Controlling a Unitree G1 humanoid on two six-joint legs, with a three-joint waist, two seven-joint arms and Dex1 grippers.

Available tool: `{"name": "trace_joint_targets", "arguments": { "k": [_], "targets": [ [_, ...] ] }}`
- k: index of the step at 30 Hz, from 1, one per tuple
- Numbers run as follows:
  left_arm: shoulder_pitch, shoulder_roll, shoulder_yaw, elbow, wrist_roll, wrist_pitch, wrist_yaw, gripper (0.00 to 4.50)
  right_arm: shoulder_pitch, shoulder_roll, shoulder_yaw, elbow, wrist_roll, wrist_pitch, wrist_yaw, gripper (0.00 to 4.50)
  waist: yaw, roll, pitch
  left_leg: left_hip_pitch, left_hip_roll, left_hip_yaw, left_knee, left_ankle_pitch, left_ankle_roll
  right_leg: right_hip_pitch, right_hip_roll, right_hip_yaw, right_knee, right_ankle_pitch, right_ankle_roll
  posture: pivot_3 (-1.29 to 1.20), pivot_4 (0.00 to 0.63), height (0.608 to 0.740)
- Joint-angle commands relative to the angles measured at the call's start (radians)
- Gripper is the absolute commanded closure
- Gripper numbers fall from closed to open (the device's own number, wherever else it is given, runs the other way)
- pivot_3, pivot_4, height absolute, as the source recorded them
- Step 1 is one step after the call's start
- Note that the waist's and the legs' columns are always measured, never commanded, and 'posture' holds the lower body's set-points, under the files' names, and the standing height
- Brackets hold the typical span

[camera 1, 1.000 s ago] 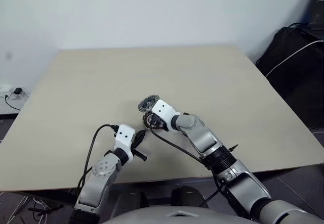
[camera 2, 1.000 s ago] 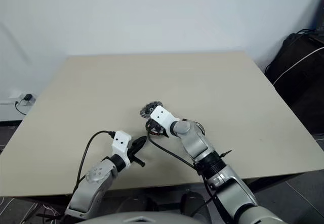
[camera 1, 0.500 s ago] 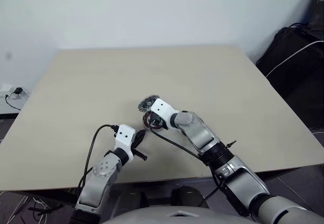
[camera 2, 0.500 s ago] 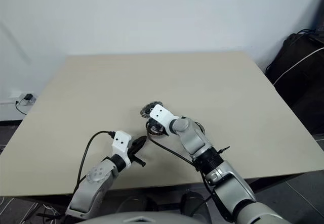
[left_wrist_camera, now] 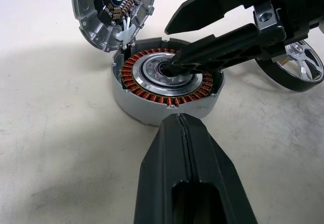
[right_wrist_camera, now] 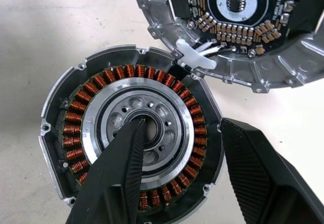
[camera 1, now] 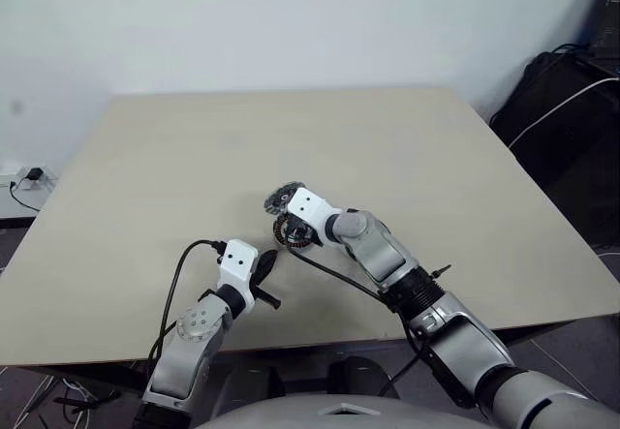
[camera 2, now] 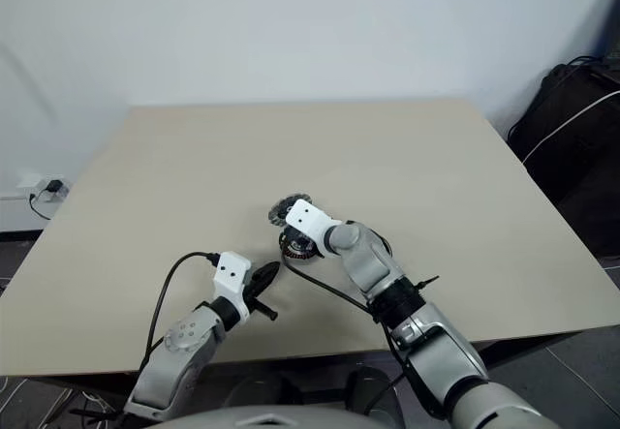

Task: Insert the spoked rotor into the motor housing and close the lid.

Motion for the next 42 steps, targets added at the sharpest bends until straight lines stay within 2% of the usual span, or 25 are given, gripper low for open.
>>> {"name": "trace_joint_targets", "arguments": {
  "k": [1,4,9,10,19,29,42],
  "targets": [
    [-0.005,-0.004,0.004,-0.035,-0.003,-0.018,-0.002,4.50,-0.016,0.002,0.013,-0.007,-0.014,-0.014,0.014,2.00,0.000,0.000,0.000,0.000,0.000,0.000,0.000,0.000,0.000,0.000,0.000,0.000,0.000,0.000,0.000,0.00,0.000,0.740],
    [-0.006,-0.005,0.005,-0.033,-0.003,-0.019,-0.001,4.50,-0.015,0.004,0.016,-0.010,-0.017,-0.014,0.018,2.63,0.000,0.000,0.000,0.000,0.000,0.000,0.000,0.000,0.000,0.000,0.000,0.000,0.000,0.000,0.000,0.00,0.000,0.740],
    [-0.009,-0.007,0.005,-0.029,-0.003,-0.021,0.000,4.50,-0.016,0.003,0.018,-0.010,-0.018,-0.016,0.024,4.28,0.000,0.000,0.000,0.000,0.000,0.000,0.000,0.000,0.000,0.000,0.000,0.000,0.000,0.000,0.000,0.00,0.000,0.740],
    [-0.010,-0.007,0.006,-0.028,-0.003,-0.021,0.000,4.50,-0.016,0.003,0.018,-0.011,-0.019,-0.016,0.026,4.47,-0.001,0.000,0.000,0.000,0.000,0.000,0.000,0.000,0.000,0.000,0.000,0.000,0.000,0.000,0.000,0.00,0.000,0.740],
    [-0.018,-0.009,0.005,-0.023,-0.001,-0.021,-0.002,4.50,-0.010,0.003,0.010,-0.022,-0.022,-0.012,0.032,4.47,-0.001,0.000,0.000,0.000,0.000,0.000,0.000,0.000,-0.001,0.000,0.000,0.000,0.000,0.000,0.000,0.00,0.000,0.740],
    [-0.021,-0.004,0.004,-0.025,-0.002,-0.016,-0.006,4.50,-0.004,0.029,-0.079,-0.106,0.050,0.043,0.032,4.47,-0.001,0.000,0.000,0.000,0.000,0.000,0.000,0.000,-0.001,0.000,0.000,0.000,0.000,0.000,0.000,0.00,0.000,0.740],
    [-0.024,0.001,0.003,-0.019,-0.001,-0.022,-0.015,4.50,-0.009,0.003,-0.071,-0.134,0.087,0.118,0.066,4.47,0.000,0.000,0.001,0.000,0.000,0.000,0.000,0.000,0.000,0.000,0.000,0.000,0.000,0.000,0.000,0.00,0.000,0.740]
  ]
}}
